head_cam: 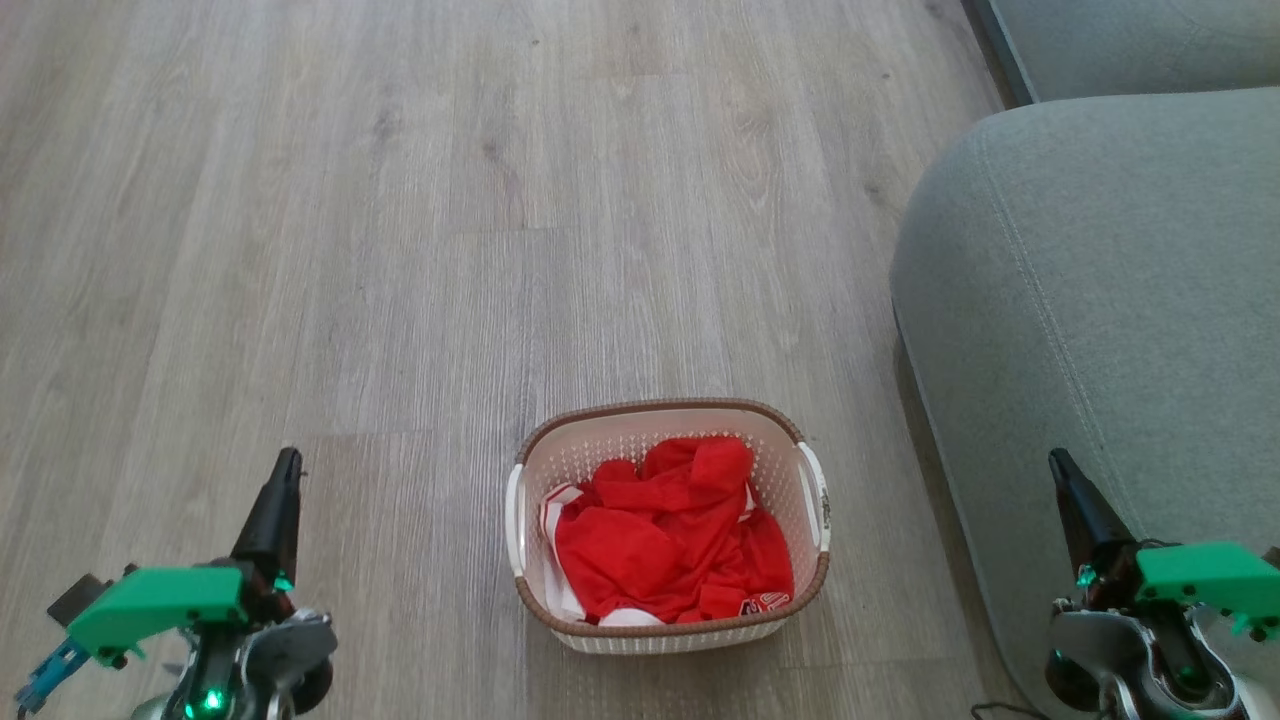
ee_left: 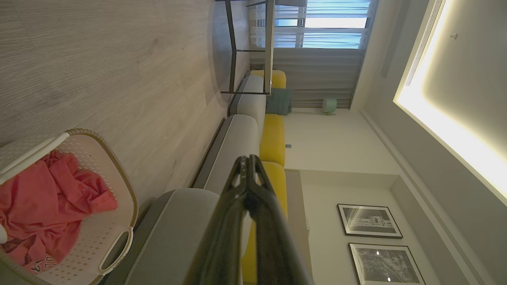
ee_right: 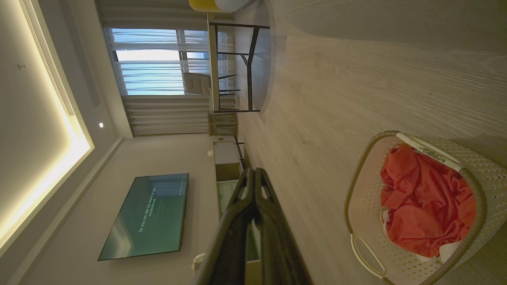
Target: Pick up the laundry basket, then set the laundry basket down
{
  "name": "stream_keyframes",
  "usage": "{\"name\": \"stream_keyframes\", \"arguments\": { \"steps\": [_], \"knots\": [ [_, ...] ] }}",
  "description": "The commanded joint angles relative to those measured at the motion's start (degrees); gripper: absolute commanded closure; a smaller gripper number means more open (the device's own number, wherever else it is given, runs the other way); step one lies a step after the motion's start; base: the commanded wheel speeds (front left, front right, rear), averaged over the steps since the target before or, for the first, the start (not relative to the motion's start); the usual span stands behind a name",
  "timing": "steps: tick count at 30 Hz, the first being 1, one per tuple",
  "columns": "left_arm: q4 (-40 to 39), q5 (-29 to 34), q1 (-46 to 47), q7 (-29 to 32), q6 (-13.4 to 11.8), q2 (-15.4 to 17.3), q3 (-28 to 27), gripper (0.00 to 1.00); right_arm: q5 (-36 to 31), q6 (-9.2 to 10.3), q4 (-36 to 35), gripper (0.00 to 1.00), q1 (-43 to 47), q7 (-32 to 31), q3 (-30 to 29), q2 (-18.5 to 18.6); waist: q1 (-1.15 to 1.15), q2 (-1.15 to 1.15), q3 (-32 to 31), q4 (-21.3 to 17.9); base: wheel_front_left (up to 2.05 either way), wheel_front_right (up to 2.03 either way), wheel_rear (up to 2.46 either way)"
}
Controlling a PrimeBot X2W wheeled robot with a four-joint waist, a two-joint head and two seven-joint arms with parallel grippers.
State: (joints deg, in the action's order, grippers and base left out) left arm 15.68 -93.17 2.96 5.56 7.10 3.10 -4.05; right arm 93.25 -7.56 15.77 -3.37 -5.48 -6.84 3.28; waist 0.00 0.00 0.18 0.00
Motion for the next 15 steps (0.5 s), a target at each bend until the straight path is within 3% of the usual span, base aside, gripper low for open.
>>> {"name": "stream_keyframes", "arguments": {
  "steps": [1,15],
  "knots": [
    [-1.7,0.5,3.2,0.4,0.4,0.2,-1.8,1.00,-0.5,0.08,-1.8,1.00,-2.7,-0.4,1.0,0.1,0.00,0.00,0.0,0.0,0.00,0.00,0.00],
    [-1.7,0.6,3.2,0.5,0.4,0.2,-2.0,1.00,-0.6,0.08,-1.8,1.00,-2.8,-0.5,0.9,0.1,0.00,0.00,0.0,0.0,0.00,0.00,0.00]
  ]
}}
